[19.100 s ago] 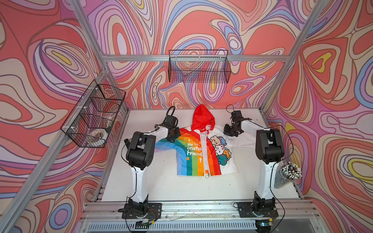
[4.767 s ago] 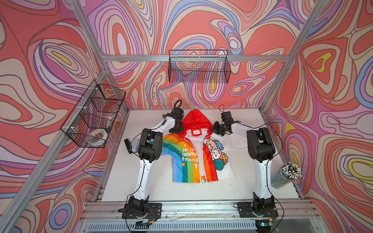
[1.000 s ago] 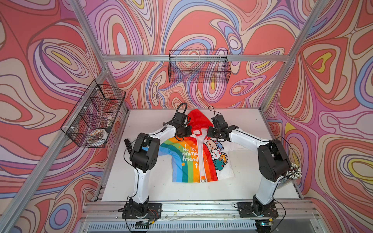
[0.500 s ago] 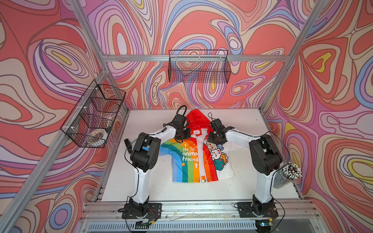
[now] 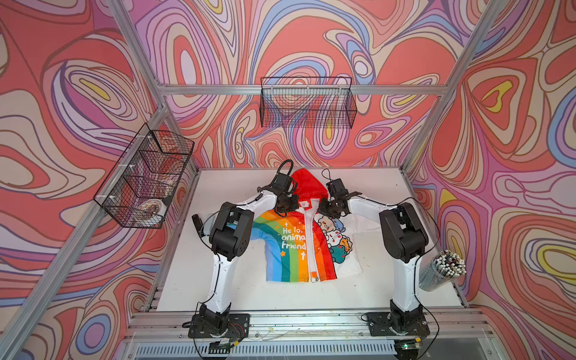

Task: Unzip the jacket
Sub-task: Smooth out the jacket at the center of the board.

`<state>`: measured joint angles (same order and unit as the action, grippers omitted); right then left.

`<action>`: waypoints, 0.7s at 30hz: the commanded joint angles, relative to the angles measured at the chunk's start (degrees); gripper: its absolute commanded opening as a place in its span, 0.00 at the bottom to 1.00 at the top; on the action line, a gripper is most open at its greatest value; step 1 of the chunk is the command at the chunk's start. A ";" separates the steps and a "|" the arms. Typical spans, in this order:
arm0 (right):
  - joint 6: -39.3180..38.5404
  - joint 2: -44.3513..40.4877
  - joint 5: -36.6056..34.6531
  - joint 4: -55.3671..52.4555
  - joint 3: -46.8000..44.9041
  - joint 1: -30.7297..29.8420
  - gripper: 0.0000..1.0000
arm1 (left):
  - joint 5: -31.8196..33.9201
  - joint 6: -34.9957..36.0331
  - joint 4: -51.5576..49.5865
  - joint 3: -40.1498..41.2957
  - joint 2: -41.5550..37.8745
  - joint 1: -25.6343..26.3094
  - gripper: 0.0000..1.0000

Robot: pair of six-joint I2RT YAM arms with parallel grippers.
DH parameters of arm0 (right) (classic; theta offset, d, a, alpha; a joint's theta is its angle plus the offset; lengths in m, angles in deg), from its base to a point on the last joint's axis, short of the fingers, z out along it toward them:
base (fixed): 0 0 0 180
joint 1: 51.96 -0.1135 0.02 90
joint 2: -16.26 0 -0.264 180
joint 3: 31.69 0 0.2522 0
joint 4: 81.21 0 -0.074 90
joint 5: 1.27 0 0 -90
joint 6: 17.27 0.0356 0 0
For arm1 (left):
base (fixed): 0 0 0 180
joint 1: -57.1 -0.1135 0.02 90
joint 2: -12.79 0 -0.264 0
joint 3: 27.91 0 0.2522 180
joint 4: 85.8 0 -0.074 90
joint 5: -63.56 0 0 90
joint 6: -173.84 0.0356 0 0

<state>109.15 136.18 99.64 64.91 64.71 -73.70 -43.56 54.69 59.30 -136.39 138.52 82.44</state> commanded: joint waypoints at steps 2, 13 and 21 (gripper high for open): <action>-1.21 2.04 7.07 4.52 1.55 0.02 0.00 | -1.50 -0.01 -1.66 -2.05 2.04 0.50 0.00; -1.92 7.40 9.14 2.59 5.23 -0.02 0.00 | -0.72 -1.02 -2.37 -2.42 4.36 0.51 0.00; -4.12 5.20 7.23 0.44 5.14 0.02 0.00 | -1.21 -1.24 -3.19 -2.04 3.76 0.43 0.00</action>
<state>106.84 142.58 108.23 67.23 70.26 -73.74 -44.46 53.73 58.86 -137.61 141.93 82.77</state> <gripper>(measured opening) 0.042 0.047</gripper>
